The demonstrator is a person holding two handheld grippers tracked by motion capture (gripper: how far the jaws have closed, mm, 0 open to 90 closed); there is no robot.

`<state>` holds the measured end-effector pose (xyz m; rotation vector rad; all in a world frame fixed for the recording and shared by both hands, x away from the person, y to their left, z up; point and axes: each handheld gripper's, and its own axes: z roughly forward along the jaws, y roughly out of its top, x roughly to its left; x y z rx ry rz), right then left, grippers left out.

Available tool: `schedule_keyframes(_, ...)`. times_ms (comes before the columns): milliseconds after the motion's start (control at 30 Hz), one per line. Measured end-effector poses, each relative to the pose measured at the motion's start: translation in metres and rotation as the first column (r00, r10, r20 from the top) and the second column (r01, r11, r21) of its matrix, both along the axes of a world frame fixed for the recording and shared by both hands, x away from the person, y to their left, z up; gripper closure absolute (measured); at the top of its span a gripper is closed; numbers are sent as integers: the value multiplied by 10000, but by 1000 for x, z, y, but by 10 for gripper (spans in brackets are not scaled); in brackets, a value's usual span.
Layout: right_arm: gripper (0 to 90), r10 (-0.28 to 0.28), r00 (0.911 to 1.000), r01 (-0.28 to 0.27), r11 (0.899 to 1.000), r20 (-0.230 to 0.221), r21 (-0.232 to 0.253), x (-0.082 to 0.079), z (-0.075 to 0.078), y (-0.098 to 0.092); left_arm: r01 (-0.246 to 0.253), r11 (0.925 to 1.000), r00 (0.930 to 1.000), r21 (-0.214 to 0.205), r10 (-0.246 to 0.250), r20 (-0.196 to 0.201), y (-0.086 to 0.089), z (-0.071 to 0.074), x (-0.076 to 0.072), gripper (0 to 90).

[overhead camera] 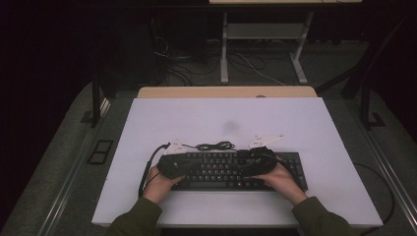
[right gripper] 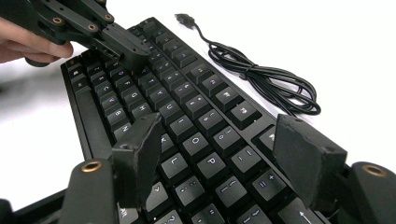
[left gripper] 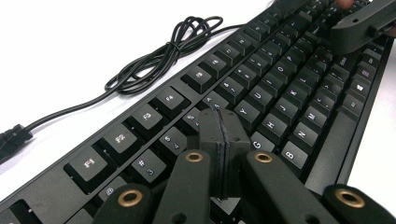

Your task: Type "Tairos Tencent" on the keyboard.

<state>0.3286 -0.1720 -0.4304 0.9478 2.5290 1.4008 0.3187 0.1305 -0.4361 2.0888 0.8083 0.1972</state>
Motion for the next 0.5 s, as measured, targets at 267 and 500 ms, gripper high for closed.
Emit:
schedule_keyframes(267,323,-9,10000,9,10000,5,21,0,0,0,34,10000,10000,69,-33,-34,-1,-1,1,893)
schedule_keyframes(500,323,-10,10000,10,10000,15,4,0,0,0,38,10000,10000,69,-38,-26,-1,-2,1,893)
